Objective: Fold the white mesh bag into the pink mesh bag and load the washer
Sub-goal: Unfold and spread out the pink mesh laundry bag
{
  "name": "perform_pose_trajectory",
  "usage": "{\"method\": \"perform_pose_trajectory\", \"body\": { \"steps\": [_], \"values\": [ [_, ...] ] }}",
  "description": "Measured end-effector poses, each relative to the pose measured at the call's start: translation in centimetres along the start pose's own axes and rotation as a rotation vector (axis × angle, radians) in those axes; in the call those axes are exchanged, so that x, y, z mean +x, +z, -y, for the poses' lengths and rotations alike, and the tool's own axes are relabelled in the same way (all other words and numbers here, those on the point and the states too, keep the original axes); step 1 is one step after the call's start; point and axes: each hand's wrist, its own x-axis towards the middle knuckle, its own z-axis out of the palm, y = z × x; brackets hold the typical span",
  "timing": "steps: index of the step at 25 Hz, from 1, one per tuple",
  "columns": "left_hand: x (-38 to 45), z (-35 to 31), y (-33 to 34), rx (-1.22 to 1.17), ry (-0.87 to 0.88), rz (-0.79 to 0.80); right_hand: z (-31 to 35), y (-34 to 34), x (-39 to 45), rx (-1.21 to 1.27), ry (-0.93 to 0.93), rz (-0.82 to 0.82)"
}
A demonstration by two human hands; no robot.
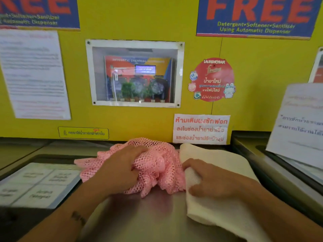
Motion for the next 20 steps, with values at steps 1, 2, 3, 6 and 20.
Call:
{"method": "perform_pose_trajectory", "body": {
  "steps": [1, 2, 3, 6, 20],
  "values": [
    [0.0, 0.0, -0.2, -0.025, 0.025, 0.031, 0.0, -0.6, -0.4, -0.036, 0.030, 0.029],
    [0.0, -0.1, -0.4, -0.047, 0.048, 0.071, 0.2, -1.3, -0.9, -0.091, 0.080, 0.091],
    [0.1, -0.3, -0.9, -0.056, 0.069, 0.129, 0.4, -2.3, -1.5, -0.155, 0.153, 0.182],
    [0.6, -1.5, -2.8, 0.016, 0.171, 0.412, 2.3, -5.0, -2.9, -0.225, 0.342, 0.377],
    [-0.3, 5.6, -3.6, 0.332, 0.220, 0.261, 8.8, 1.9, 11.8, -0.012, 0.011, -0.057]
  ]
}}
